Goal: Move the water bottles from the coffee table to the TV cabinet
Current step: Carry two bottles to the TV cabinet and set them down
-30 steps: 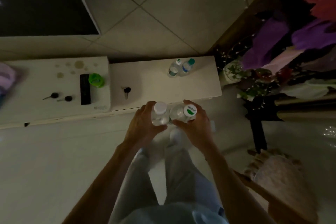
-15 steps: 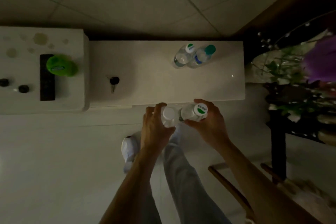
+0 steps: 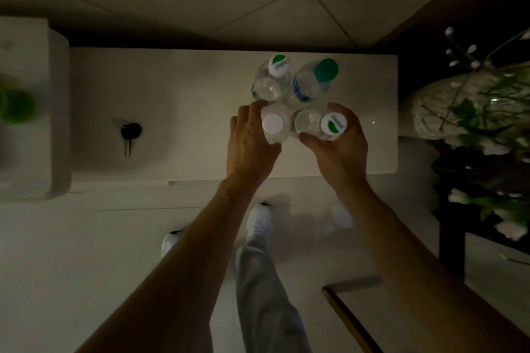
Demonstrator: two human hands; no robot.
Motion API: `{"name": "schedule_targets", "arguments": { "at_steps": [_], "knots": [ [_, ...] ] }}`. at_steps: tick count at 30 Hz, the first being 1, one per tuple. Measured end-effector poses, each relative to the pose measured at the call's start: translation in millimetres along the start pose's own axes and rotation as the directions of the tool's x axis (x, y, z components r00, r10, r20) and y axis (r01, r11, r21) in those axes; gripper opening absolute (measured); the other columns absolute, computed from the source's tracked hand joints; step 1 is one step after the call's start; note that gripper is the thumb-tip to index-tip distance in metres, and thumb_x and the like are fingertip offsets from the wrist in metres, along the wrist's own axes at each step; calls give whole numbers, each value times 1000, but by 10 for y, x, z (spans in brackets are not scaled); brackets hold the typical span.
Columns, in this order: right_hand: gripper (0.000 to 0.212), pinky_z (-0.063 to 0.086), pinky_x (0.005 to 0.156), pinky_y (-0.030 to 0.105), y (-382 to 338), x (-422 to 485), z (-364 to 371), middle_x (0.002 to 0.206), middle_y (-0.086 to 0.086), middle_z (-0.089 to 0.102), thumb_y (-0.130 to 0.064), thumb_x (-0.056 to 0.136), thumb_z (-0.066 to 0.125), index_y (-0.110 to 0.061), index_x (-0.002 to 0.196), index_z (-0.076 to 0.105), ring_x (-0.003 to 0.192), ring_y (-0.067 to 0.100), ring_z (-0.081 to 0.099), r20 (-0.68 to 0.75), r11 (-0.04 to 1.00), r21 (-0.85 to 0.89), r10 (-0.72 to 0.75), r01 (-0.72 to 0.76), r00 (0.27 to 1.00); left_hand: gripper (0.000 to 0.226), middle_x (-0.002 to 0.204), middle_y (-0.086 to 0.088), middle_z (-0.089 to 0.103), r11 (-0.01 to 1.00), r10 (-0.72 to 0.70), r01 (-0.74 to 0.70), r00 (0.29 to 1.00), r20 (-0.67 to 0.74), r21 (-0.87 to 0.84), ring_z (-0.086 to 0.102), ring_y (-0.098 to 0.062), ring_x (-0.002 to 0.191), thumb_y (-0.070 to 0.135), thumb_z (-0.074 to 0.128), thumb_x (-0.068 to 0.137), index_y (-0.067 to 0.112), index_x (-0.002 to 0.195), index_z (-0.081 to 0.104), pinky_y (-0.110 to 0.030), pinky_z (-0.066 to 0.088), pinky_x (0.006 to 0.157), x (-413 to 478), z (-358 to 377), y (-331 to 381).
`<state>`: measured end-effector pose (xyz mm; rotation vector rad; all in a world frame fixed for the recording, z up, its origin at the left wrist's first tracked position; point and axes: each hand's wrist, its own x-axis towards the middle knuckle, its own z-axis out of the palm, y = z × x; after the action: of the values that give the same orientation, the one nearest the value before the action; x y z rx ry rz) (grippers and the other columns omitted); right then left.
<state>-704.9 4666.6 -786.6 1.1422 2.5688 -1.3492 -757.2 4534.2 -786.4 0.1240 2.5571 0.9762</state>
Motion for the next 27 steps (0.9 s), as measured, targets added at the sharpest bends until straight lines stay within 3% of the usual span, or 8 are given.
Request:
{"name": "schedule_targets", "arguments": {
  "at_steps": [4, 9, 15, 17, 21, 23, 26, 27],
  "knots": [
    [66, 41, 73, 1, 7, 42, 65, 128, -2, 59, -25, 77, 79, -14, 136, 50, 109, 5, 53, 44, 998, 33, 43, -45, 998, 67, 127, -10, 55, 1000, -4, 4, 1000, 5, -17, 52, -25, 113, 10, 75, 73, 11, 132, 45, -24, 39, 90, 112, 110, -53],
    [57, 41, 82, 8, -64, 22, -25, 135, 4, 58, -22, 85, 73, -11, 135, 50, 120, 11, 55, 37, 1000, 6, 26, -27, 999, 72, 133, -12, 53, 998, -16, 16, 1000, -12, -57, 53, -26, 119, 12, 76, 74, 11, 137, 40, -32, 46, 98, 87, 15, -25],
    [55, 38, 69, -6, -386, -73, -265, 135, 2, 57, -20, 86, 71, -13, 137, 49, 116, 6, 52, 67, 997, -73, 28, -23, 997, 73, 131, -9, 53, 998, -33, 35, 998, 45, -57, 54, -23, 116, 11, 75, 74, 16, 137, 39, -34, 51, 95, -113, -316, 110],
    [52, 40, 71, -4, -579, -160, -369, 135, 2, 56, -19, 88, 68, -15, 137, 49, 115, 7, 51, 75, 995, -98, 0, 7, 997, 65, 130, -7, 53, 998, -46, 50, 997, 67, -50, 55, -22, 115, 12, 74, 75, 15, 133, 44, -32, 50, 93, -224, -512, 151],
    [44, 42, 84, 16, -1097, -343, -565, 132, 7, 58, -14, 90, 61, -12, 133, 55, 112, 12, 54, 95, 989, -134, -55, 67, 994, 42, 125, -5, 57, 997, -81, 82, 993, 89, -5, 56, -21, 111, 17, 67, 82, 15, 123, 55, -28, 46, 85, -488, -1042, 186],
    [38, 42, 78, 11, -1380, -441, -621, 126, 9, 63, -12, 90, 58, -7, 127, 61, 104, 11, 59, 164, 983, -153, -78, 103, 983, 32, 118, -5, 61, 996, -78, 74, 992, 95, 52, 57, -19, 106, 20, 61, 87, 14, 119, 57, -26, 43, 81, -635, -1353, 170],
    [29, 40, 56, -2, -1809, -702, -618, 119, 11, 66, -13, 94, 56, -3, 120, 65, 86, 6, 56, 348, 941, -234, -153, 243, 925, 29, 115, -5, 62, 987, -75, 51, 984, 159, 151, 57, -17, 100, 25, 57, 91, 15, 118, 58, -26, 43, 80, -930, -1860, 110],
    [27, 43, 59, -1, -1936, -810, -601, 120, 12, 67, -15, 95, 55, -4, 118, 65, 88, 8, 56, 418, 907, -270, -193, 324, 888, 31, 116, -5, 62, 982, -78, 42, 978, 193, 182, 57, -16, 99, 26, 56, 91, 15, 120, 57, -26, 42, 79, -1052, -2034, 94]
  ]
}}
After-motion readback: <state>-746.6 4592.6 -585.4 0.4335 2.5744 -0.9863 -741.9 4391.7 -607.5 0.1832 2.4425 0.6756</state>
